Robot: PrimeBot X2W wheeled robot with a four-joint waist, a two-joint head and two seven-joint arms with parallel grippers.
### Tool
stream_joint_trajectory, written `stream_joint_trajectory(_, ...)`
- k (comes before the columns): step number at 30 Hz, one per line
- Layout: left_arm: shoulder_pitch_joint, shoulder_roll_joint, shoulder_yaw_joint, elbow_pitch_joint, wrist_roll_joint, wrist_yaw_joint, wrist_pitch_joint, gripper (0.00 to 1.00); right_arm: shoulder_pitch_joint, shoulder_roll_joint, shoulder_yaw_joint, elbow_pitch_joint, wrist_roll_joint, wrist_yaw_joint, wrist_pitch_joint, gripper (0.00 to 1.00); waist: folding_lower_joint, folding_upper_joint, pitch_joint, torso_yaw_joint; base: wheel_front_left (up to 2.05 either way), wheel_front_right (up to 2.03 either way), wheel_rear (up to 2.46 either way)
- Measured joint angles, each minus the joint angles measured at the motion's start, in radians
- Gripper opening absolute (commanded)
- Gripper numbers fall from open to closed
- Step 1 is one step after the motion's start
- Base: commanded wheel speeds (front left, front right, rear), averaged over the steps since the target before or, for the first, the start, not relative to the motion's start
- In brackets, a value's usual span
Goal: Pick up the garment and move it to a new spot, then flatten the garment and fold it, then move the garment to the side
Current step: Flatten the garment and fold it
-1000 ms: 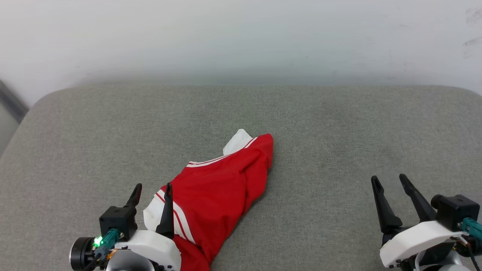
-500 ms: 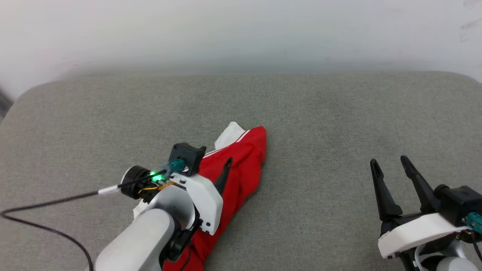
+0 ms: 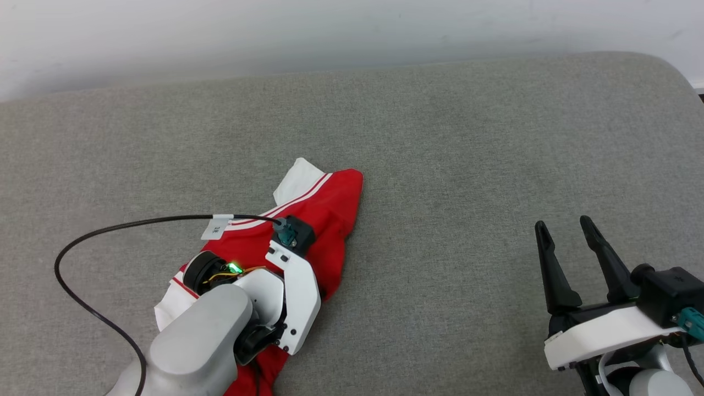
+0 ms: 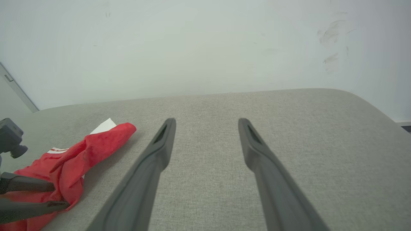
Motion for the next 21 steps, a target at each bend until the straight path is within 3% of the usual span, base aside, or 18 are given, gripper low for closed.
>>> stream_joint_trajectory(1, -0.009, -0.002, -0.003, 0.013, -0.005, -0.006, 0.016, 1.00, -0.002, 0.001, 0.000, 0.002, 0.000, 0.000, -0.001, 1.00, 0.0000, 0.0000, 0.002, -0.004, 0.00, 0.00, 0.00)
stream_joint_trajectory(2, -0.014, -0.007, -0.006, 0.026, -0.012, -0.010, 0.030, 0.50, -0.004, 0.002, -0.001, 0.005, 0.001, 0.000, -0.001, 1.00, 0.0000, -0.0001, 0.003, -0.008, 0.00, 0.00, 0.00)
stream_joint_trajectory(3, -0.018, -0.009, -0.006, 0.035, -0.017, -0.014, 0.037, 0.09, -0.007, 0.002, -0.002, 0.007, 0.002, 0.000, -0.001, 1.00, 0.0000, 0.0000, 0.004, -0.011, 0.00, 0.00, 0.00)
stream_joint_trajectory(4, -0.021, -0.010, -0.008, 0.043, -0.016, -0.016, 0.036, 0.00, -0.007, 0.003, -0.002, 0.009, 0.003, 0.000, -0.001, 1.00, -0.0001, 0.0000, 0.002, -0.012, 0.00, 0.00, 0.00)
stream_joint_trajectory(11, -0.024, -0.035, -0.036, 0.048, 0.020, -0.028, -0.071, 0.00, -0.003, 0.007, -0.026, 0.016, 0.008, 0.000, -0.002, 1.00, 0.0000, 0.0000, -0.030, -0.010, 0.00, 0.00, 0.00)
stream_joint_trajectory(16, -0.022, -0.090, -0.065, -0.040, 0.045, -0.040, -0.143, 0.00, 0.017, 0.008, -0.048, 0.011, 0.007, 0.000, 0.009, 1.00, 0.0000, 0.0000, -0.067, 0.006, 0.00, 0.00, 0.00)
stream_joint_trajectory(21, -0.001, -0.128, -0.126, -0.128, 0.050, -0.052, -0.140, 0.00, 0.030, 0.009, -0.053, -0.005, 0.007, 0.000, 0.020, 1.00, 0.0000, 0.0000, -0.086, 0.023, 0.00, 0.00, 0.00)
